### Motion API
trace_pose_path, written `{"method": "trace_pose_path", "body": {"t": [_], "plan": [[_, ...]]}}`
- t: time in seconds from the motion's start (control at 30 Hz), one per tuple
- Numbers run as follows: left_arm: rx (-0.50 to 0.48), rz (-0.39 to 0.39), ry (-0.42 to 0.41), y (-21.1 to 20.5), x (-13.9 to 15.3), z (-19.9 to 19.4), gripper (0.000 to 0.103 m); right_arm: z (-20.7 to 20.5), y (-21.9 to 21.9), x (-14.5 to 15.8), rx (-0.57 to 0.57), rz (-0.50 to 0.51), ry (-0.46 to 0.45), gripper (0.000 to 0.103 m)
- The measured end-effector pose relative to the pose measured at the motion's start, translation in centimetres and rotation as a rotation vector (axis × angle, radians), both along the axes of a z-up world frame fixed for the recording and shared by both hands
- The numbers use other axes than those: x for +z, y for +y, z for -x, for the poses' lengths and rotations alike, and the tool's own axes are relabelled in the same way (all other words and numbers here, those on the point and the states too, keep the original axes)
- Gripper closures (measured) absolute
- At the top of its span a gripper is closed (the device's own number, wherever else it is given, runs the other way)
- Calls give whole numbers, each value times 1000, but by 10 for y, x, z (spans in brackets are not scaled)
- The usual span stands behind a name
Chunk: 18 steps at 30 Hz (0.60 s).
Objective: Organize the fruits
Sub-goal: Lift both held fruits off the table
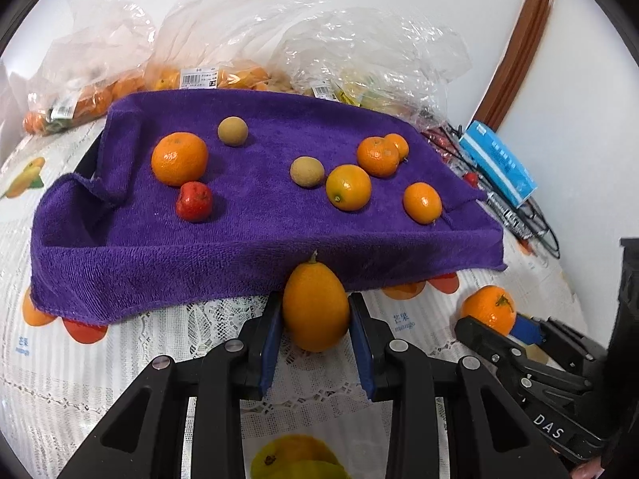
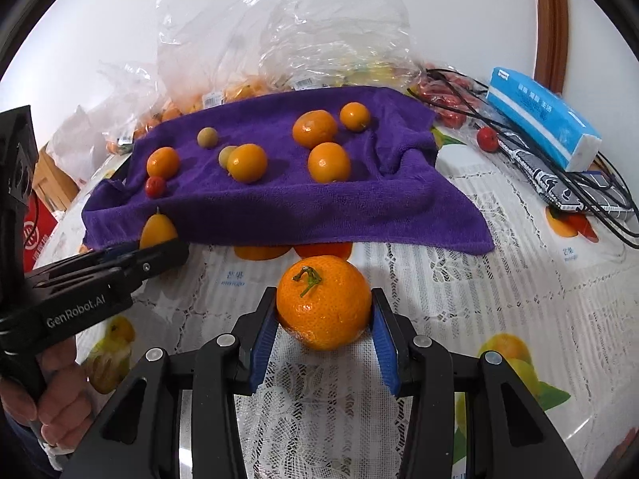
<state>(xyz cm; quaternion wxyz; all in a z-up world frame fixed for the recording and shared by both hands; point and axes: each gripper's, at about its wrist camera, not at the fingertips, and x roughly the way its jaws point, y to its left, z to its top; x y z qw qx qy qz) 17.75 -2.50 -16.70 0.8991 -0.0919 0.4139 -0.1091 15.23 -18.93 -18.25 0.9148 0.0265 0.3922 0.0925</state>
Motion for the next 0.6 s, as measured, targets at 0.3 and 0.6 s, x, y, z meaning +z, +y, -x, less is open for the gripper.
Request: {"method": "trace_pose_path", "body": {"t": [0.3, 0.6], "plan": [[-14, 70, -23, 4, 4, 4, 73, 0, -3, 1, -2, -29, -3, 59], [-16, 93, -59, 8, 12, 10, 73, 3, -6, 4, 7, -68, -29, 59]]}}
